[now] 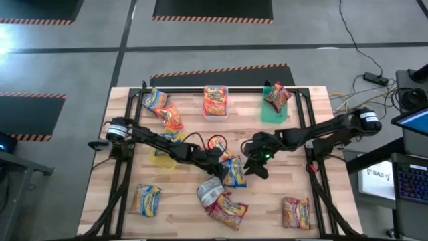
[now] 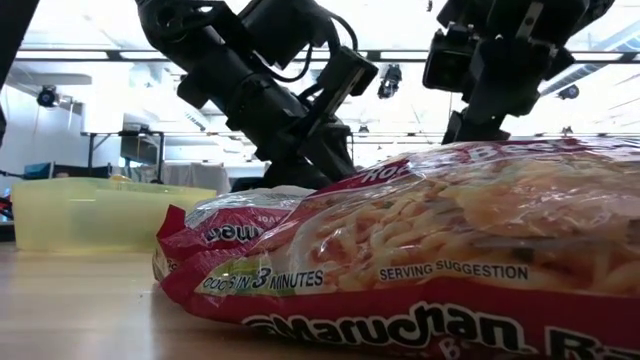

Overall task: Sort Maruchan noodles
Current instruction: Put the blue noodle pack into the yellow bin

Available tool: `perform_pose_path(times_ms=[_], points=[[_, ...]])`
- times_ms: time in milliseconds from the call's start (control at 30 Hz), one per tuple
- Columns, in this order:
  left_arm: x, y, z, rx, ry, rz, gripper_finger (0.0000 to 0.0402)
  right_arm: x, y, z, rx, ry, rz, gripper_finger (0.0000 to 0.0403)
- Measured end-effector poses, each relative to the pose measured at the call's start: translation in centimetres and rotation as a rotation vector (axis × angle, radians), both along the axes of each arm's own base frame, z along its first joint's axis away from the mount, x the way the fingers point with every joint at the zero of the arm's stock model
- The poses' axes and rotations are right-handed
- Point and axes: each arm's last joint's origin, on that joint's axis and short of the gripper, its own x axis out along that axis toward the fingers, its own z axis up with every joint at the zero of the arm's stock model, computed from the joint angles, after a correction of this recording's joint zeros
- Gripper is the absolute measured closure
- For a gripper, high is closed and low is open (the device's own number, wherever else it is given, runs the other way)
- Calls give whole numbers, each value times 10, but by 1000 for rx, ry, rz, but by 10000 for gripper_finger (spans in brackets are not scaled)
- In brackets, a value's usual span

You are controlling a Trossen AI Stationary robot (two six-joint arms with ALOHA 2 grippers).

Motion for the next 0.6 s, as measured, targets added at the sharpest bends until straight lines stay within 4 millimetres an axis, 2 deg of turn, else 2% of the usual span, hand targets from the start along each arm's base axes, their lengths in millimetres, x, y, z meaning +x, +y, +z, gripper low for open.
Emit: perform_pose_path(times_ms=[167,333,600], points=[[0,1,8,28,-29,-14,401,-11,-5,8,-92,8,-46,232],[-4,7,29,113,-80,1,401,-17,-7,16,-115,-18,-62,232],[-21,13,55,258,-51,24,401,-18,-8,19,-133,-33,-83,232]])
